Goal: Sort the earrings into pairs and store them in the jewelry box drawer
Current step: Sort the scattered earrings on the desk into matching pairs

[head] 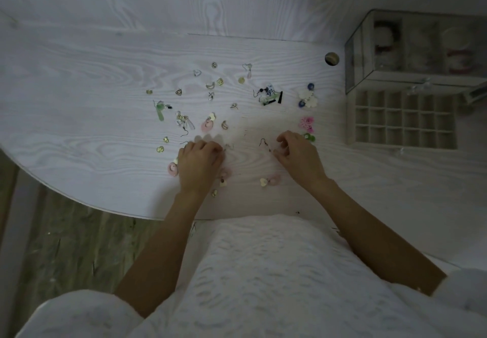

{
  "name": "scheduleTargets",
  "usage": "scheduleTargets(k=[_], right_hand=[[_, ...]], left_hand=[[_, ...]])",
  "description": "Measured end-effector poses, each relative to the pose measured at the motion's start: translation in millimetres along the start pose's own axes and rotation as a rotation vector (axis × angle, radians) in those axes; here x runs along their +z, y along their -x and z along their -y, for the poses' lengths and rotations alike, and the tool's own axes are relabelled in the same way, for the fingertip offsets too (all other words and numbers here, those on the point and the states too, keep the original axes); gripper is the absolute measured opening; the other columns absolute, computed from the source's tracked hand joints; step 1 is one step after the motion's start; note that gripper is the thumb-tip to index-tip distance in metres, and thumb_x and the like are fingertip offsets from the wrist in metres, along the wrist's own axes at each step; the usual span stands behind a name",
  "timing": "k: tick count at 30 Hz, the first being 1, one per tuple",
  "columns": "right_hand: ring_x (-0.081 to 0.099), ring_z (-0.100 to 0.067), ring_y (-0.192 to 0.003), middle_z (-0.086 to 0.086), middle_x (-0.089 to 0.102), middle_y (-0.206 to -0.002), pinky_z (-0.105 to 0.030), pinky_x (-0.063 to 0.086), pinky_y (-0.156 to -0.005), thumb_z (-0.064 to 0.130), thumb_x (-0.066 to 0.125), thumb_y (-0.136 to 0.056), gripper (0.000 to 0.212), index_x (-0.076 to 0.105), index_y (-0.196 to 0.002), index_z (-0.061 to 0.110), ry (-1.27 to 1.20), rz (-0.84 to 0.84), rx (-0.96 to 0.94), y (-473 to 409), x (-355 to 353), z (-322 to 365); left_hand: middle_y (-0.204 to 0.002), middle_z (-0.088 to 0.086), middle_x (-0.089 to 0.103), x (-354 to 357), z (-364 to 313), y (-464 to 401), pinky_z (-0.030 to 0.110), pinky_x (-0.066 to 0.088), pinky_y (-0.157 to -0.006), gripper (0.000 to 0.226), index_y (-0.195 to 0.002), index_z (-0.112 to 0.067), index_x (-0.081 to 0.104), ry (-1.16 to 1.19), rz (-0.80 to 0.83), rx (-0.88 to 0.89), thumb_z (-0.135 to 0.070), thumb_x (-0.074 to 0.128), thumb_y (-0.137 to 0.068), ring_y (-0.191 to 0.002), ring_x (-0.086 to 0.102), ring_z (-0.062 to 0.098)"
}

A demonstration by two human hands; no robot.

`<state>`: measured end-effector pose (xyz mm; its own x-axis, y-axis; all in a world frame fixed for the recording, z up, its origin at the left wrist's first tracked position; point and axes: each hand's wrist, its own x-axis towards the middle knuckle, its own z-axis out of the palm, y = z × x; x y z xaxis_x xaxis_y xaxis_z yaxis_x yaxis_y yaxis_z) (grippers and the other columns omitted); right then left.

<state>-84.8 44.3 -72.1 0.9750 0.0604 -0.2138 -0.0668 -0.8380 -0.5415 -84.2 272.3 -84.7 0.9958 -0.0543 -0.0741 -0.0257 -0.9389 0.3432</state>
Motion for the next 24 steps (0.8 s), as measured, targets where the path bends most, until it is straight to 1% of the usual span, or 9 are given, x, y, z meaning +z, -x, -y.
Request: scheduleTargets(k=[3, 7, 9, 11, 12, 15, 17, 21, 24], right_hand=[[0.055, -0.026, -0.094, -0.015, 0.055, -0.110, -0.033, 0.043, -0.078, 0.011, 0.062, -0.084, 0.032, 0.056, -0.115, 0.004, 0.031, 0.011, -0.046, -4, 2, 1], [0.054, -0.030, -0.100, -0.018, 0.056, -0.112, -0.035, 0.042, -0.085, 0.002, 0.060, -0.080, 0.034, 0.057, -0.114, 0.001, 0.043, 0.022, -0.097, -7, 9, 4], [0.056, -0.028, -0.096, -0.016, 0.058, -0.110, -0.036, 0.045, -0.083, 0.002, 0.057, -0.080, 0.034, 0.058, -0.114, 0.002, 0.035, 0.045, -0.079, -5, 9, 3], [0.056, -0.026, -0.090, -0.015, 0.059, -0.104, -0.032, 0.044, -0.076, 0.003, 0.058, -0.080, 0.033, 0.059, -0.113, 0.005, 0.033, 0.039, -0.061, 1, 7, 0], [0.055, -0.026, -0.091, -0.014, 0.059, -0.102, -0.031, 0.042, -0.075, 0.003, 0.058, -0.080, 0.032, 0.060, -0.111, 0.006, 0.049, 0.009, -0.063, 4, 5, -3], [0.048, -0.033, -0.106, -0.015, 0.058, -0.106, -0.035, 0.036, -0.092, 0.003, 0.061, -0.078, 0.026, 0.064, -0.103, 0.006, 0.176, -0.140, -0.154, 10, -1, -9], [0.048, -0.033, -0.107, -0.015, 0.058, -0.106, -0.035, 0.033, -0.095, 0.001, 0.062, -0.078, 0.024, 0.065, -0.102, 0.005, 0.202, -0.140, -0.248, 9, -3, -7], [0.050, -0.029, -0.108, -0.012, 0.061, -0.109, -0.037, 0.042, -0.088, 0.002, 0.058, -0.083, 0.024, 0.064, -0.105, 0.006, 0.210, 0.026, -0.329, 0, 4, 0], [0.054, -0.026, -0.098, -0.010, 0.061, -0.108, -0.033, 0.045, -0.074, 0.003, 0.055, -0.086, 0.022, 0.060, -0.107, 0.008, 0.174, 0.079, -0.288, 0, 9, 2]], left_hand=[[-0.080, 0.007, 0.068, 1, 1, 6, 0.036, 0.041, -0.067, 0.028, -0.086, -0.017, 0.069, 0.029, -0.013, -0.006, -0.038, 0.052, -0.080, -0.077, 0.058, 0.032], [-0.094, 0.007, 0.069, 11, 13, 20, 0.040, 0.043, -0.077, 0.033, -0.099, -0.015, 0.067, 0.047, 0.011, 0.033, -0.032, 0.045, -0.081, -0.087, 0.060, 0.032], [-0.100, 0.007, 0.068, 13, 14, 31, 0.041, 0.043, -0.082, 0.033, -0.104, -0.014, 0.065, 0.079, -0.013, 0.014, -0.029, 0.046, -0.080, -0.092, 0.060, 0.031], [-0.103, 0.006, 0.068, 11, 11, 43, 0.039, 0.043, -0.082, 0.029, -0.103, -0.014, 0.064, 0.108, -0.065, -0.034, -0.027, 0.053, -0.080, -0.094, 0.059, 0.029], [-0.105, 0.006, 0.068, 11, 9, 49, 0.038, 0.043, -0.081, 0.028, -0.103, -0.014, 0.064, 0.118, -0.088, -0.066, -0.026, 0.056, -0.079, -0.094, 0.060, 0.028], [-0.101, 0.006, 0.069, 8, 3, 68, 0.039, 0.044, -0.075, 0.025, -0.101, -0.015, 0.065, 0.144, -0.126, -0.183, -0.019, 0.059, -0.077, -0.091, 0.060, 0.031], [-0.102, 0.007, 0.069, 6, 1, 83, 0.039, 0.043, -0.077, 0.025, -0.102, -0.013, 0.065, 0.175, -0.146, -0.249, -0.018, 0.058, -0.079, -0.089, 0.059, 0.032], [-0.104, 0.010, 0.067, 3, 1, 107, 0.031, 0.037, -0.081, 0.023, -0.104, -0.008, 0.064, 0.271, -0.139, -0.273, -0.005, 0.059, -0.082, -0.091, 0.056, 0.031], [-0.101, 0.011, 0.068, 1, 3, 118, 0.030, 0.037, -0.082, 0.026, -0.104, -0.007, 0.064, 0.267, -0.128, -0.267, 0.001, 0.059, -0.080, -0.091, 0.058, 0.031]])
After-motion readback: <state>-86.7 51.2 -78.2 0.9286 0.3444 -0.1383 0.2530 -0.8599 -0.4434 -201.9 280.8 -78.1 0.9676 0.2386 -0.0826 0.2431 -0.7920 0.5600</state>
